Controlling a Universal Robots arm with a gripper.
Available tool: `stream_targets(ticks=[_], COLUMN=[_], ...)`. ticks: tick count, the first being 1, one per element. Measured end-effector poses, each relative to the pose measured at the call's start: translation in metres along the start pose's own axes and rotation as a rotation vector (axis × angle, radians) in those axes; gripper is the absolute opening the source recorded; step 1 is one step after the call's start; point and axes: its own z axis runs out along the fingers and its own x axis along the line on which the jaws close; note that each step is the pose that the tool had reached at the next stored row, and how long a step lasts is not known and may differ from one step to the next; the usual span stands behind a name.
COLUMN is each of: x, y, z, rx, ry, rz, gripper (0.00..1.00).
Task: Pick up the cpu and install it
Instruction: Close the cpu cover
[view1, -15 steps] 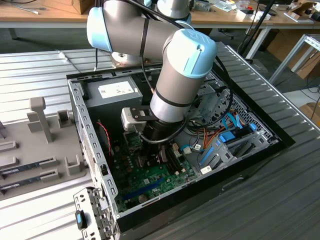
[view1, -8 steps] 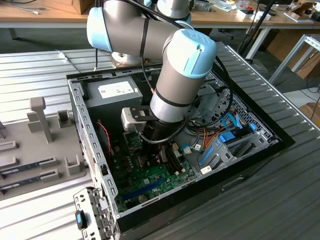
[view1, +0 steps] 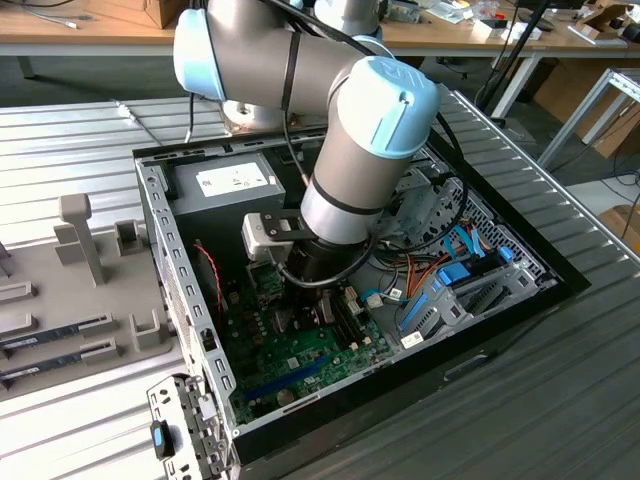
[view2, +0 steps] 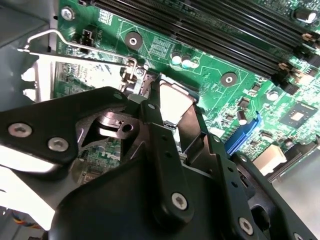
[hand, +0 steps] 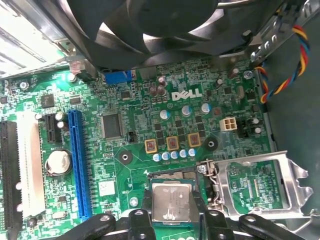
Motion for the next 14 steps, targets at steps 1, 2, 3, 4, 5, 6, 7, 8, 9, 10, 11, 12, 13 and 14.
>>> stream_targets(ticks=[1,2,3,4,5,6,7,8,9,10,11,12,13,14], x=[0.0000,0.0000,0.0000,0.0000,0.0000,0.0000,0.0000,0.0000,0.0001,0.0000,0.0000,0.0000,0.0000,0.0000], y=[0.0000,0.0000,0.0001,0.0002,0.0002,0.0002,0.0002,0.0002,0.0003,0.0003,0.0003,0.0003,0.0003,0.0003], z=[-0.0001,-0.0002,-0.0002,-0.0002,-0.0001,-0.0002,-0.0002,-0.0002,-0.0002,-0.0001,0.0000,0.0001,0.0001,0.0001], rx=[-0.0004,-0.0007,-0.0009,-0.0010,-0.0008,-0.0007,-0.0004,-0.0001,0.0000,0.0001,0.0000,-0.0001,-0.0002,-0.0003], ry=[-0.0042,-0.0069,-0.0100,-0.0118,-0.0130,-0.0128,-0.0121,-0.0114,-0.0109,-0.0113,-0.0117,-0.0122,-0.0126,-0.0128], rz=[-0.002,-0.005,-0.010,-0.016,-0.025,-0.033,-0.043,-0.052,-0.056,-0.056,-0.055,-0.051,-0.048,-0.048], gripper=[0.40,0.40,0.40,0.40,0.40,0.40,0.40,0.40,0.40,0.40,0.40,0.40,0.40,0.40])
